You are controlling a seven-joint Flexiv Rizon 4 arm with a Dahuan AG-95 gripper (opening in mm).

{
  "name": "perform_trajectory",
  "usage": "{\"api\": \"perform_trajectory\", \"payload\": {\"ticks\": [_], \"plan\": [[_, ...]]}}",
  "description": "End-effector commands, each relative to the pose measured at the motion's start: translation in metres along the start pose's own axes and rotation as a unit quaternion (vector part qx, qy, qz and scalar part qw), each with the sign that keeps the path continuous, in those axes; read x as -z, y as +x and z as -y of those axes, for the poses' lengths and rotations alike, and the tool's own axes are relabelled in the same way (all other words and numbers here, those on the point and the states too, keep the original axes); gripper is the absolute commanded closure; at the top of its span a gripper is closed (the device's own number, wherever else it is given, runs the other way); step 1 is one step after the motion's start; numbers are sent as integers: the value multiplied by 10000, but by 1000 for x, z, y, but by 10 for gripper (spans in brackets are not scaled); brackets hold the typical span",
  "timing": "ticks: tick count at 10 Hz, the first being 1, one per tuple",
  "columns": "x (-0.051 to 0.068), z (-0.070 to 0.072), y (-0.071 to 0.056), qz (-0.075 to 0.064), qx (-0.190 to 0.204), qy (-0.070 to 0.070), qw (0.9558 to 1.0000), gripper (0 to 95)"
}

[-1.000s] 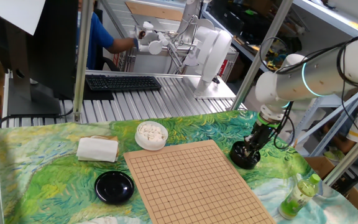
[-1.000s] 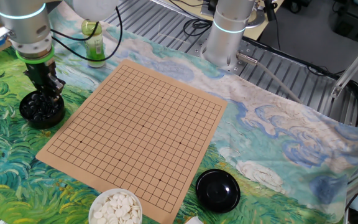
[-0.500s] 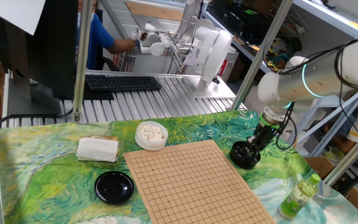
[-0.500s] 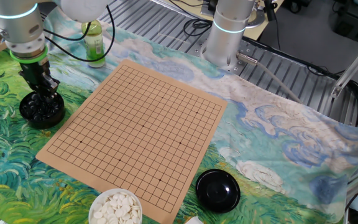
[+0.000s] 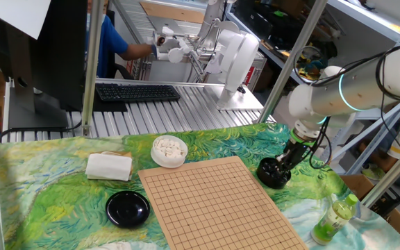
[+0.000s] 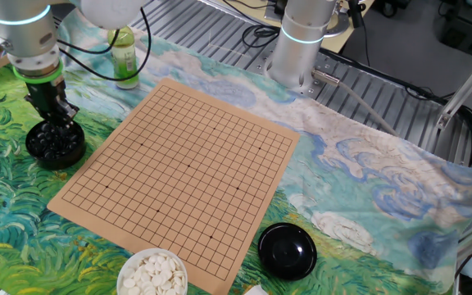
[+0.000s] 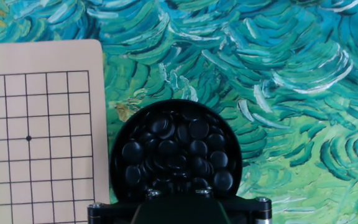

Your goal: Play the first move as black on the 3-4 point in the upper right corner of the Go board

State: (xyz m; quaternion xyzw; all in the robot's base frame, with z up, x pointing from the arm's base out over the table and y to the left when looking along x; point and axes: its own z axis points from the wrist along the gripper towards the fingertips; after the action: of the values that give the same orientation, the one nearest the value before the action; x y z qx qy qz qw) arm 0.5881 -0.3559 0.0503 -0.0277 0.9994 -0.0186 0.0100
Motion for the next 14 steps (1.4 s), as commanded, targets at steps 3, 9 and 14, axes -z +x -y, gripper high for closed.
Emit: {"api": "perform_trajectory", "payload": {"ticks": [3, 9, 14], "plan": [[8, -1, 2, 18, -35, 6, 10000, 950], [6, -1, 2, 11, -283, 23, 9996, 760], [2, -1, 2, 22, -305, 6, 9995, 760]]}}
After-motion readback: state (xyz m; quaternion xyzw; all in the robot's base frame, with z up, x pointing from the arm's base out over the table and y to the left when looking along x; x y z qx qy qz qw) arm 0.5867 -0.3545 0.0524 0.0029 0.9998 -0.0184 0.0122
